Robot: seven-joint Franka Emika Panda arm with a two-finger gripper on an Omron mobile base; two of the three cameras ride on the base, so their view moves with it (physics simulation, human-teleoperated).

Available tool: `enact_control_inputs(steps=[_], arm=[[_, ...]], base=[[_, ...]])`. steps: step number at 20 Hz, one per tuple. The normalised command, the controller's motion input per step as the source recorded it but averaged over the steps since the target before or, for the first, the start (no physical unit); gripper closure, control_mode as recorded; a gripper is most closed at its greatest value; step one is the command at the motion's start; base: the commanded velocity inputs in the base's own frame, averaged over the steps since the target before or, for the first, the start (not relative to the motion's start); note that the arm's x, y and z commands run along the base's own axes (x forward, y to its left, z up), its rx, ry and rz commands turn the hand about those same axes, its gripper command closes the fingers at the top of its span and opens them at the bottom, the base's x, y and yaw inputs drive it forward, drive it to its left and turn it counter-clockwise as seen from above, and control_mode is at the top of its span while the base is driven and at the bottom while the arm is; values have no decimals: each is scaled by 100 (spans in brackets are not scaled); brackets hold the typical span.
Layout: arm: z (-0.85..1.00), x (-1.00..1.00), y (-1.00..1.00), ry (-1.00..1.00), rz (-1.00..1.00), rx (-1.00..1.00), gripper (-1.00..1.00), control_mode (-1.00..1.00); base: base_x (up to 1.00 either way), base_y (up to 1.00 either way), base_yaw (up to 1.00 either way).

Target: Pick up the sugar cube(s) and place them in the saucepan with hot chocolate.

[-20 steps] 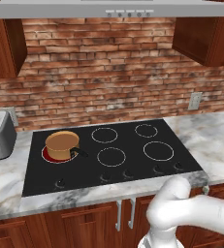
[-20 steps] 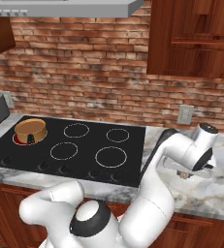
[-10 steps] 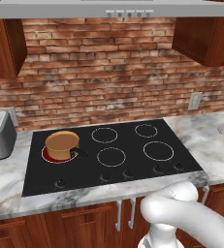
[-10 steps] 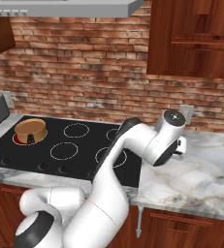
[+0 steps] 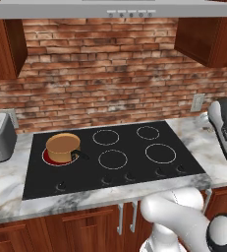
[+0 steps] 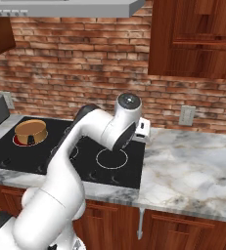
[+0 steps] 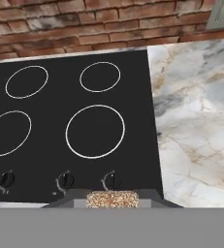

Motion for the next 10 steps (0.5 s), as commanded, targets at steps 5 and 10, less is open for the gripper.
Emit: enact_control_inputs(steps=[5, 10], arm=[[36, 28, 100, 0, 10, 0, 100, -100], [29, 42, 100, 0, 14, 0, 100, -100]], base=[[0, 0, 0], [0, 0, 0]])
